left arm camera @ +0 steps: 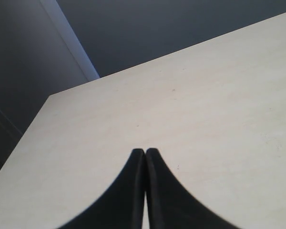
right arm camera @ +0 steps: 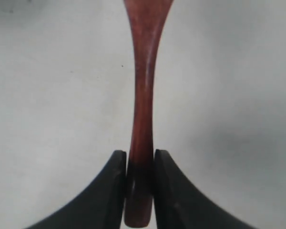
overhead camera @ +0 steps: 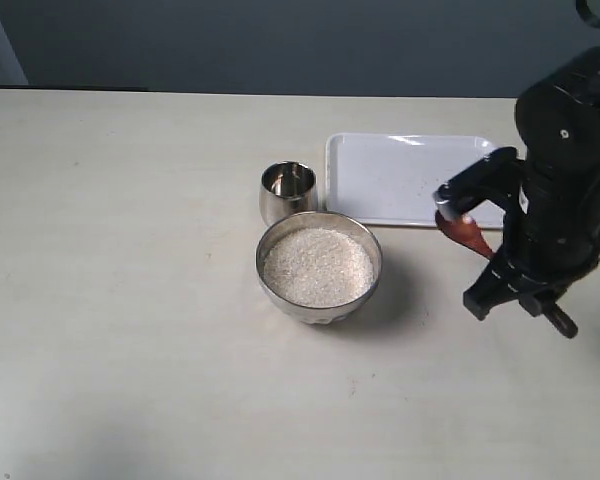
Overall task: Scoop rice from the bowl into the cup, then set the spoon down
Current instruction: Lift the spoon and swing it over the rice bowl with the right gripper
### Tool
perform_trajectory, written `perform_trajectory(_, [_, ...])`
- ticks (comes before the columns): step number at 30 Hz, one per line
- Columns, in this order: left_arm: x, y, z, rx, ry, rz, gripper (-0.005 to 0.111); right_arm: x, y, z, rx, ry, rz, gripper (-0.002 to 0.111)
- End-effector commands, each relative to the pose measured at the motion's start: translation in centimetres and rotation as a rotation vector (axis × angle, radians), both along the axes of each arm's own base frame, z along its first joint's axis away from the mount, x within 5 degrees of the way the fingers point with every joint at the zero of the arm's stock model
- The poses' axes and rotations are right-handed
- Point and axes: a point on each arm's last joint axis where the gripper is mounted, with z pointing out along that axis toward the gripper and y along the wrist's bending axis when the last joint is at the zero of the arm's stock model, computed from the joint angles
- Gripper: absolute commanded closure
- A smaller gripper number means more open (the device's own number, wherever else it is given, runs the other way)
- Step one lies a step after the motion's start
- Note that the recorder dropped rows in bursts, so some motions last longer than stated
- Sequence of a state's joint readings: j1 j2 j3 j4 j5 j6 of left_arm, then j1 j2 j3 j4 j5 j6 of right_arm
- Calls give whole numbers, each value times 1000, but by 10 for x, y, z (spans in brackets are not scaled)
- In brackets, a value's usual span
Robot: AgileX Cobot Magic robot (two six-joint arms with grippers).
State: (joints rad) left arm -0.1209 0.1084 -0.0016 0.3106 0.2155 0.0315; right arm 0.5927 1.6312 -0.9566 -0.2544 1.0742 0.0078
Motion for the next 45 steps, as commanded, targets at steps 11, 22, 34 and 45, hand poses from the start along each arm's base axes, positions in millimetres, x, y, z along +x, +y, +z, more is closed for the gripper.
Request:
perform_trajectory(11, [0, -1, 0, -8, -9, -13, 106, -3, 75, 61, -276, -310, 516, 109])
perform_trajectory(22, [0, -1, 0, -8, -9, -13, 106, 10, 94, 18, -421, -309, 545, 109])
perform_trajectory(34, [0, -1, 0, -8, -9, -13, 106, -19, 134, 12, -480, -425, 726, 109])
perform_trajectory(45, [0, -1, 0, -8, -7, -12, 106, -53, 129, 6, -464, -402, 768, 109])
